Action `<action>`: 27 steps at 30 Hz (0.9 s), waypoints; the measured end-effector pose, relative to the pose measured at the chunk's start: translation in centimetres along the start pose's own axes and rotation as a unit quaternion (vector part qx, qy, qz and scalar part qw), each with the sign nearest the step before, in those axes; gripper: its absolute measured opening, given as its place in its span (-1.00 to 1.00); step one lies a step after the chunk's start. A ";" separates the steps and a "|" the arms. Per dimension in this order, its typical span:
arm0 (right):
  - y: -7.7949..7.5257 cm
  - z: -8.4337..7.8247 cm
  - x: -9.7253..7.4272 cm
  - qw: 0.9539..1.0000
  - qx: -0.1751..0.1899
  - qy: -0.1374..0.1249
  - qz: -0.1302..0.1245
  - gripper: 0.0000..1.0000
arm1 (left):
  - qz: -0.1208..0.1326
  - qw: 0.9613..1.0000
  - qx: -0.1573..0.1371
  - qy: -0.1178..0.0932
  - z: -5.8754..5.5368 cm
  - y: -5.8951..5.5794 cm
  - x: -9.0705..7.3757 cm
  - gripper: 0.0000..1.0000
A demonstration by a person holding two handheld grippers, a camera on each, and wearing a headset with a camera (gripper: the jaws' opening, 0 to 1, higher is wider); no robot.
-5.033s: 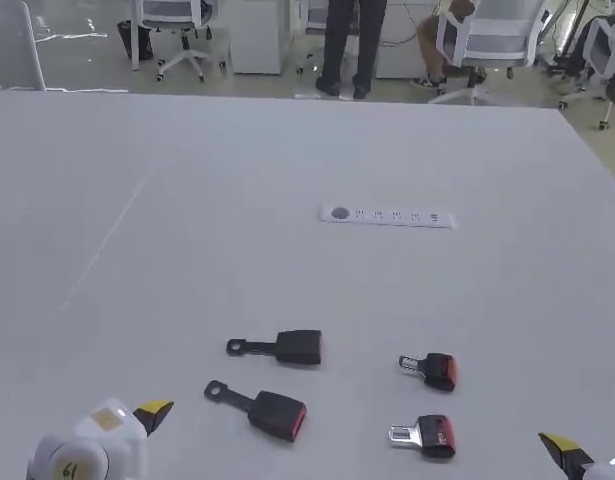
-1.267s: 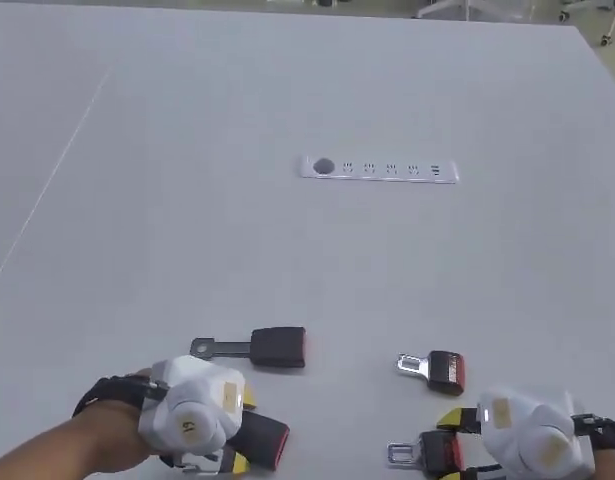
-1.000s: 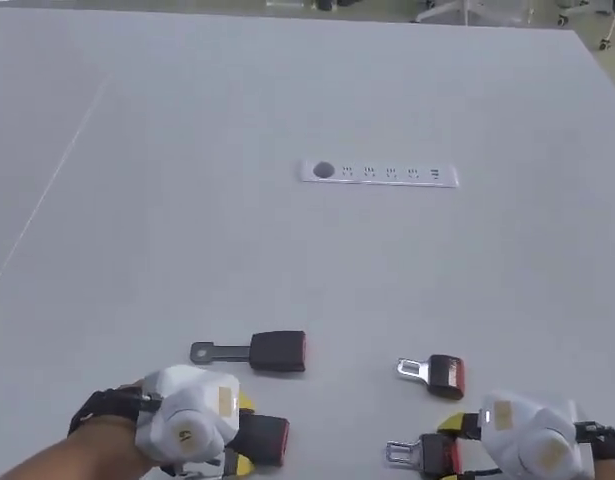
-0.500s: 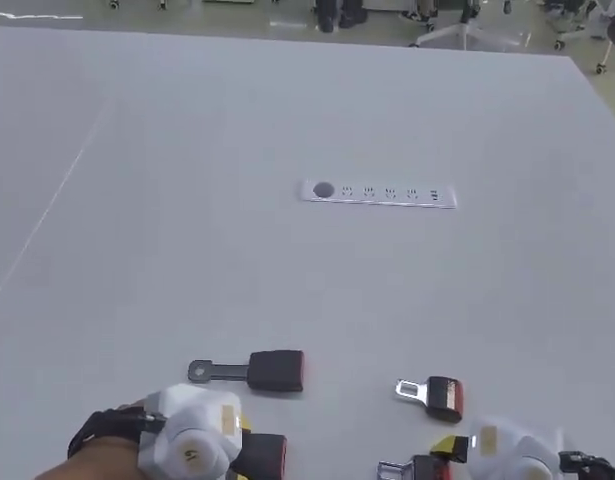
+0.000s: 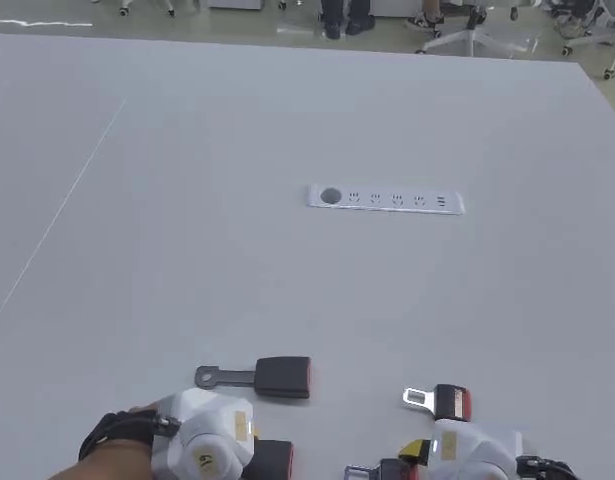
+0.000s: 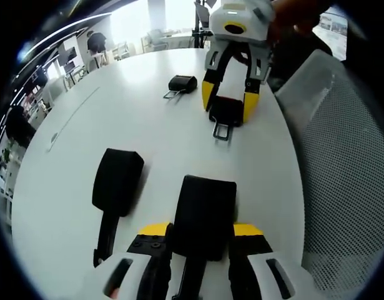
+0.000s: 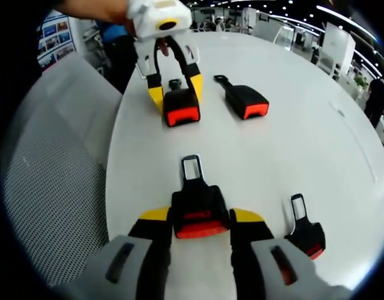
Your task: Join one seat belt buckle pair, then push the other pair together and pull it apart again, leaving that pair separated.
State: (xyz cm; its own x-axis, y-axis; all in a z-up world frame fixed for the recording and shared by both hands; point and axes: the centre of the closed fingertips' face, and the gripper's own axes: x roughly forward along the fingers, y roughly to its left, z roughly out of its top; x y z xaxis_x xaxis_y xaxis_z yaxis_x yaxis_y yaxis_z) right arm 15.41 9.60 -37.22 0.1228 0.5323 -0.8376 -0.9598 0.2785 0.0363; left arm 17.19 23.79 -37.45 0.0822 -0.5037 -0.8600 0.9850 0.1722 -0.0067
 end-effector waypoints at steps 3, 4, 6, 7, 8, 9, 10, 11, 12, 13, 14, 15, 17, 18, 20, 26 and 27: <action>0.2 1.0 0.6 1.000 -0.012 -0.010 0.006 -0.26 | -0.001 1.000 0.003 0.001 0.0 0.0 0.0 -0.28; 0.3 1.2 0.8 1.000 -0.014 -0.011 0.007 -0.26 | -0.001 1.000 0.005 0.001 0.0 0.0 0.0 -0.28; 0.4 1.7 1.3 1.000 -0.021 -0.013 0.010 -0.26 | -0.003 1.000 0.008 0.001 0.0 -0.1 0.0 -0.28; 0.5 1.9 1.5 0.999 -0.026 -0.014 0.011 -0.26 | -0.004 1.000 0.011 0.001 0.1 -0.1 0.0 -0.29; 0.5 2.0 1.6 0.999 -0.029 -0.015 0.011 -0.26 | -0.004 1.000 0.012 0.001 0.1 -0.1 0.0 -0.29; 0.7 2.1 1.9 0.999 -0.029 -0.014 0.013 -0.26 | -0.004 1.000 0.013 0.001 0.1 -0.1 0.0 -0.29; 0.7 2.3 1.9 0.999 -0.030 -0.015 0.014 -0.26 | -0.005 1.000 0.015 0.001 0.1 -0.2 0.0 -0.29; 0.7 2.3 2.0 0.999 -0.031 -0.016 0.015 -0.26 | -0.006 1.000 0.017 0.001 0.1 -0.2 0.0 -0.29; 0.7 2.4 1.9 0.999 -0.030 -0.016 0.015 -0.26 | -0.007 1.000 0.018 0.001 0.1 -0.2 0.0 -0.29; 0.9 2.5 2.1 0.999 -0.031 -0.020 0.016 -0.26 | -0.007 1.000 0.018 0.002 0.1 -0.2 0.0 -0.29; 0.8 2.6 2.1 0.999 -0.032 -0.020 0.016 -0.26 | -0.008 1.000 0.020 0.002 0.1 -0.3 0.0 -0.29; 1.0 2.7 2.2 0.999 -0.034 -0.022 0.018 -0.26 | -0.009 1.000 0.021 0.003 0.0 -0.3 0.0 -0.29; 1.2 3.1 2.4 0.999 -0.037 -0.024 0.020 -0.26 | -0.010 1.000 0.022 0.004 0.0 -0.3 0.0 -0.29; 1.2 3.5 2.5 0.999 -0.039 -0.027 0.023 -0.27 | -0.010 1.000 0.023 0.005 0.0 -0.4 0.0 -0.29; 1.2 3.8 2.6 0.998 -0.041 -0.028 0.024 -0.27 | -0.011 1.000 0.024 0.006 -0.1 -0.4 0.0 -0.29; 1.1 4.4 3.0 0.999 -0.035 -0.032 0.026 -0.27 | -0.013 0.999 0.029 0.006 -0.1 -0.3 0.0 -0.30; 1.2 4.4 3.0 0.998 -0.039 -0.032 0.027 -0.27 | -0.013 0.999 0.029 0.006 -0.1 -0.4 -0.1 -0.30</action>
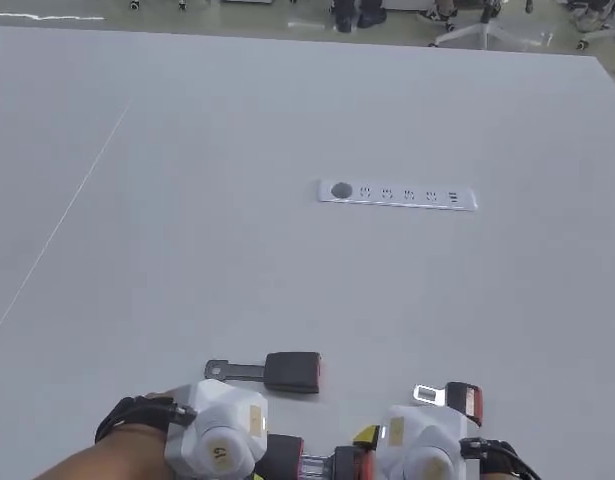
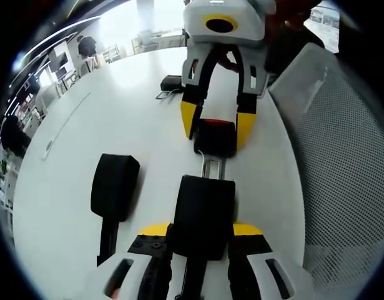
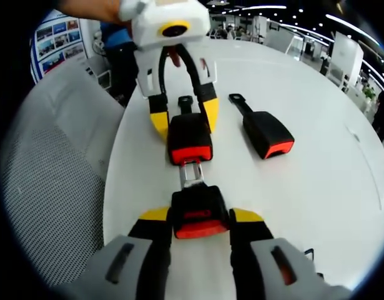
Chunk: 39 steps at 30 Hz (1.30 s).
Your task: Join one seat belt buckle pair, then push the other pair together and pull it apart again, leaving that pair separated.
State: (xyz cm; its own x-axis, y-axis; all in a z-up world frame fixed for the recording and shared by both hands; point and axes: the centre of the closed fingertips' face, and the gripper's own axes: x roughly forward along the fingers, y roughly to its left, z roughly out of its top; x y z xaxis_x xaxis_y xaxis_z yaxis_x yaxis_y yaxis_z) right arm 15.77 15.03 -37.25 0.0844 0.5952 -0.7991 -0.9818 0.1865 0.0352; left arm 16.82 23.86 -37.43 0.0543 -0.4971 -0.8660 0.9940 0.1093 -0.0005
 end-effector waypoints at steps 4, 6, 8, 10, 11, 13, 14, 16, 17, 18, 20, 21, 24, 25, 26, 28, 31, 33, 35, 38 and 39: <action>0.2 0.8 0.6 1.000 0.005 -0.013 0.002 -0.27 | -0.001 1.000 0.004 0.002 0.0 0.0 0.0 -0.30; 0.1 1.2 0.7 1.000 -0.003 -0.008 0.001 -0.27 | -0.002 1.000 0.007 0.004 0.0 0.0 0.0 -0.30; 0.0 1.0 0.4 1.000 0.001 -0.006 0.002 -0.27 | -0.002 1.000 0.005 0.002 -0.1 0.0 0.0 -0.30; 0.0 1.1 0.5 1.000 0.003 -0.011 0.003 -0.28 | -0.001 1.000 0.005 0.004 0.0 0.0 0.0 -0.30; -0.1 1.2 0.6 1.000 0.004 -0.014 0.002 -0.28 | -0.001 1.000 0.007 0.006 0.0 0.0 0.0 -0.30; -0.1 1.4 0.8 1.000 0.012 -0.019 -0.003 -0.28 | -0.002 1.000 0.006 0.009 0.0 0.0 0.1 -0.31; -0.1 1.4 0.7 1.000 0.015 -0.020 -0.004 -0.28 | -0.002 1.000 0.006 0.009 0.0 0.0 0.0 -0.31; -0.2 1.6 0.9 1.000 0.017 -0.018 -0.006 -0.29 | -0.002 1.000 0.006 0.012 0.0 0.0 0.0 -0.32; -0.3 1.9 1.1 1.000 0.020 -0.020 -0.007 -0.29 | -0.002 1.000 0.008 0.015 0.1 0.0 0.0 -0.32; -0.3 1.8 1.1 0.999 0.023 -0.022 -0.008 -0.29 | -0.003 1.000 0.008 0.016 0.1 0.0 0.0 -0.32; -0.2 2.0 1.1 1.000 0.022 -0.020 -0.008 -0.29 | -0.003 1.000 0.006 0.017 0.1 0.0 0.0 -0.32; -0.3 2.2 1.3 0.999 0.024 -0.021 -0.008 -0.29 | -0.003 1.000 0.007 0.018 0.1 0.0 0.0 -0.33; -0.3 2.5 1.6 0.999 0.027 -0.023 -0.007 -0.29 | -0.004 1.000 0.009 0.019 0.0 0.0 0.1 -0.33; -0.3 2.6 1.7 0.999 0.025 -0.020 -0.007 -0.29 | -0.004 1.000 0.010 0.018 0.0 0.0 0.1 -0.33; -0.3 2.7 1.7 0.999 0.025 -0.018 -0.007 -0.29 | -0.005 1.000 0.010 0.017 0.0 0.0 0.1 -0.33; -0.3 2.7 1.8 0.999 0.027 -0.018 -0.007 -0.29 | -0.006 1.000 0.011 0.016 0.0 0.0 0.1 -0.33; -0.2 3.0 2.1 0.999 0.030 -0.018 -0.009 -0.29 | -0.007 1.000 0.015 0.016 0.0 0.0 0.1 -0.33; -0.2 3.2 2.2 0.999 0.036 -0.015 -0.011 -0.29 | -0.011 1.000 0.021 0.018 0.0 -0.1 0.1 -0.33; -0.1 3.2 2.2 0.999 0.032 -0.009 -0.009 -0.30 | -0.013 0.999 0.025 0.016 0.1 -0.1 0.1 -0.33; -0.1 3.1 2.3 0.999 0.032 -0.010 -0.011 -0.29 | -0.017 0.999 0.032 0.019 0.1 -0.2 0.1 -0.33; -0.1 3.1 2.4 0.999 0.033 -0.010 -0.012 -0.29 | -0.019 0.999 0.035 0.020 0.2 -0.2 0.1 -0.33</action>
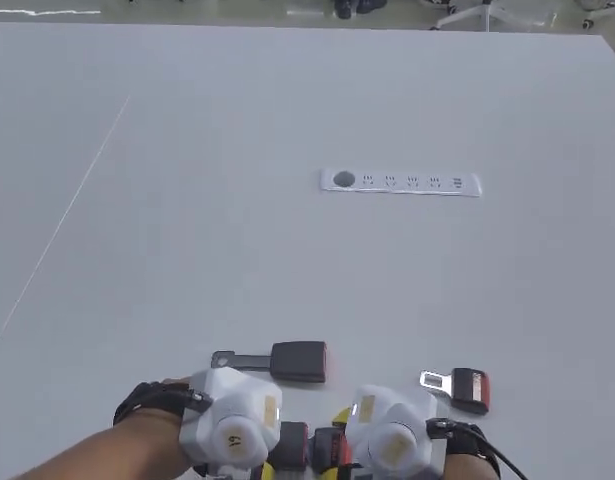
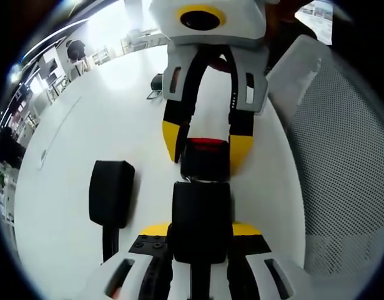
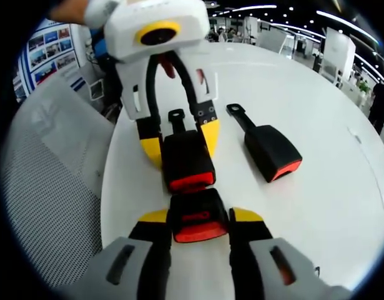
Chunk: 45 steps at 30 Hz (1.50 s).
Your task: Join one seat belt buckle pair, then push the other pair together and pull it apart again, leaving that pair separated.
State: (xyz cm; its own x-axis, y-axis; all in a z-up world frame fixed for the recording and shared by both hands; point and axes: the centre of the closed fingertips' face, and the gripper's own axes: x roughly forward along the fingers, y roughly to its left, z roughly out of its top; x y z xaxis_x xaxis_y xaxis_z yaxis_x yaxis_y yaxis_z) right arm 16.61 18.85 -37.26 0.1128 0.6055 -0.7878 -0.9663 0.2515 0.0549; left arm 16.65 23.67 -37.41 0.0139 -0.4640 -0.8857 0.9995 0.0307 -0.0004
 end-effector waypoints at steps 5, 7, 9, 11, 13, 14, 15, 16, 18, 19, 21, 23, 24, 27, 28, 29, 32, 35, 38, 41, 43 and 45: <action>0.0 0.1 0.1 1.000 -0.013 0.000 0.004 -0.29 | -0.014 1.000 0.020 0.010 0.0 0.0 -0.1 -0.32; 0.0 0.1 0.1 1.000 -0.020 0.001 0.007 -0.29 | -0.016 0.999 0.025 0.014 0.0 0.0 -0.2 -0.32; 0.0 0.0 0.1 1.000 -0.024 0.001 0.008 -0.29 | -0.017 0.999 0.025 0.013 0.0 0.1 -0.2 -0.32; 0.0 0.0 0.0 1.000 -0.027 -0.002 0.007 -0.29 | -0.016 1.000 0.024 0.010 0.0 0.1 -0.3 -0.32; 0.0 0.0 0.0 1.000 -0.025 -0.005 0.007 -0.29 | -0.016 1.000 0.026 0.006 0.0 0.2 -0.3 -0.32; 0.0 0.0 0.0 1.000 -0.027 -0.005 0.007 -0.29 | -0.017 1.000 0.026 0.005 0.0 0.2 -0.3 -0.32; 0.0 0.0 -0.1 0.999 -0.033 -0.004 0.007 -0.30 | -0.018 0.999 0.028 0.002 0.0 0.3 -0.3 -0.32; 0.0 0.0 0.0 0.999 -0.033 -0.004 0.006 -0.30 | -0.018 0.999 0.028 0.001 0.0 0.3 -0.4 -0.32; 0.0 0.0 -0.1 0.999 -0.039 -0.003 0.006 -0.30 | -0.019 0.999 0.032 -0.003 -0.1 0.4 -0.4 -0.32; 0.1 -0.1 -0.1 0.999 -0.043 -0.004 0.005 -0.31 | -0.019 0.999 0.031 -0.006 -0.2 0.5 -0.3 -0.33; 0.1 -0.1 -0.3 0.999 -0.047 -0.010 0.002 -0.31 | -0.018 0.999 0.031 -0.011 -0.3 0.6 -0.3 -0.33; 0.1 -0.1 -0.3 0.999 -0.048 -0.016 0.000 -0.32 | -0.018 0.999 0.030 -0.018 -0.3 0.6 -0.3 -0.33; 0.1 -0.2 -0.4 0.999 -0.049 -0.017 -0.001 -0.32 | -0.018 0.999 0.030 -0.021 -0.3 0.7 -0.3 -0.33; 0.1 -0.2 -0.4 0.998 -0.053 -0.025 -0.003 -0.32 | -0.022 0.999 0.031 -0.027 -0.4 0.7 -0.3 -0.34; 0.1 -0.1 -0.5 0.998 -0.054 -0.027 -0.003 -0.33 | -0.023 0.999 0.030 -0.028 -0.4 0.7 -0.3 -0.34; 0.1 -0.1 -0.5 0.998 -0.053 -0.030 -0.004 -0.33 | -0.023 0.999 0.030 -0.032 -0.5 0.8 -0.3 -0.34; 0.1 -0.2 -0.4 0.998 -0.050 -0.036 -0.003 -0.33 | -0.025 0.999 0.028 -0.039 -0.6 0.8 -0.2 -0.34; 0.1 -0.2 -0.5 0.998 -0.049 -0.043 -0.004 -0.33 | -0.027 0.998 0.026 -0.044 -0.6 0.8 -0.1 -0.35; 0.1 -0.2 -0.5 0.998 -0.047 -0.049 -0.004 -0.33 | -0.030 0.998 0.027 -0.049 -0.7 0.8 -0.1 -0.35; 0.1 -0.2 -0.5 0.998 -0.045 -0.054 -0.004 -0.33 | -0.032 0.998 0.028 -0.052 -0.7 0.7 -0.1 -0.35; 0.2 -0.2 -0.5 0.998 -0.041 -0.057 -0.004 -0.33 | -0.032 0.998 0.028 -0.053 -0.8 0.7 -0.1 -0.35; 0.2 -0.1 -0.5 0.997 -0.040 -0.059 -0.005 -0.34 | -0.033 0.998 0.028 -0.054 -0.7 0.6 -0.2 -0.35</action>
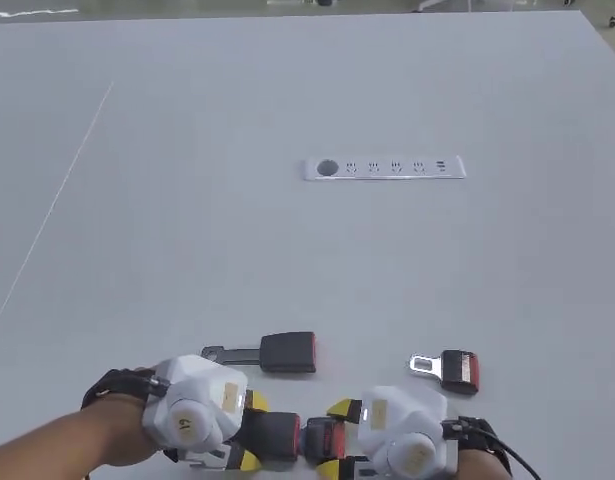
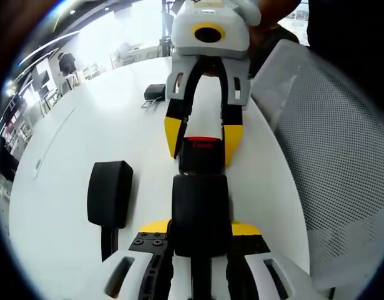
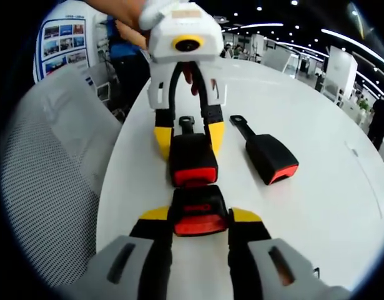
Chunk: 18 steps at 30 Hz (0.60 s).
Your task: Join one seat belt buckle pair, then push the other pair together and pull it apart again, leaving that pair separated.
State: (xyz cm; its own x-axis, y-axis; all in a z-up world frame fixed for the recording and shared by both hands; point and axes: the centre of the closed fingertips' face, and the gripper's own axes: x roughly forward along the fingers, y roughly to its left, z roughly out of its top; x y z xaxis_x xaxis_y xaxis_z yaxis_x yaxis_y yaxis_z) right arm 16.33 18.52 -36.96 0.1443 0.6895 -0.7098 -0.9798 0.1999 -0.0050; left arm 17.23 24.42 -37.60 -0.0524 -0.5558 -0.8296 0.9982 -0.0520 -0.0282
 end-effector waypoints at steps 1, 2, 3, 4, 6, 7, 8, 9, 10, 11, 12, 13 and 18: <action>0.0 0.0 0.0 1.000 0.002 -0.001 0.000 -0.33 | -0.001 1.000 0.000 0.000 0.0 0.0 0.0 -0.35; 0.0 0.0 0.0 1.000 0.002 -0.002 0.000 -0.33 | -0.001 1.000 0.000 0.000 -0.1 0.0 0.0 -0.35; 0.0 0.1 0.0 1.000 0.003 -0.002 0.000 -0.33 | -0.001 1.000 0.001 0.000 -0.1 0.0 0.0 -0.35; 0.0 0.1 0.0 1.000 0.005 -0.002 0.000 -0.33 | -0.001 1.000 0.000 -0.001 -0.1 -0.1 0.0 -0.35; 0.0 0.1 0.0 1.000 0.004 -0.001 0.000 -0.33 | -0.002 1.000 -0.001 -0.001 -0.1 -0.1 0.0 -0.35; 0.0 0.1 0.0 1.000 0.005 -0.002 0.001 -0.33 | -0.002 1.000 0.000 -0.001 -0.1 -0.1 0.0 -0.35; 0.1 0.0 0.0 1.000 0.005 -0.003 0.001 -0.33 | -0.002 1.000 0.000 -0.001 -0.1 -0.1 0.0 -0.35; 0.1 0.0 0.0 1.000 0.006 -0.003 0.001 -0.33 | -0.002 1.000 -0.001 -0.002 -0.1 -0.1 0.0 -0.35; 0.1 0.0 0.0 1.000 0.006 -0.004 0.001 -0.33 | -0.002 1.000 0.000 -0.002 -0.1 -0.1 0.0 -0.35; 0.1 0.0 0.0 1.000 0.008 -0.005 0.001 -0.33 | -0.002 1.000 -0.001 -0.002 -0.1 -0.1 0.0 -0.35; 0.1 0.0 0.0 1.000 0.008 -0.006 0.000 -0.33 | -0.002 1.000 -0.001 -0.003 -0.1 -0.2 0.0 -0.35; 0.1 0.0 0.0 1.000 0.009 -0.006 0.000 -0.33 | -0.002 1.000 0.000 -0.002 -0.1 -0.2 0.0 -0.35; 0.0 0.2 0.2 1.000 0.011 0.007 0.000 -0.30 | -0.002 1.000 -0.003 -0.001 0.0 -0.2 0.0 -0.34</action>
State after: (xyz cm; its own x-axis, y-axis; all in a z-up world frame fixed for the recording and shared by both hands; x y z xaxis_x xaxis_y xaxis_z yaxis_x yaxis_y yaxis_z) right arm 16.34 18.81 -36.93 0.1423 0.6800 -0.7193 -0.9766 0.2148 0.0098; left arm 17.03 24.40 -37.55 -0.0569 -0.5578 -0.8280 0.9981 -0.0502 -0.0348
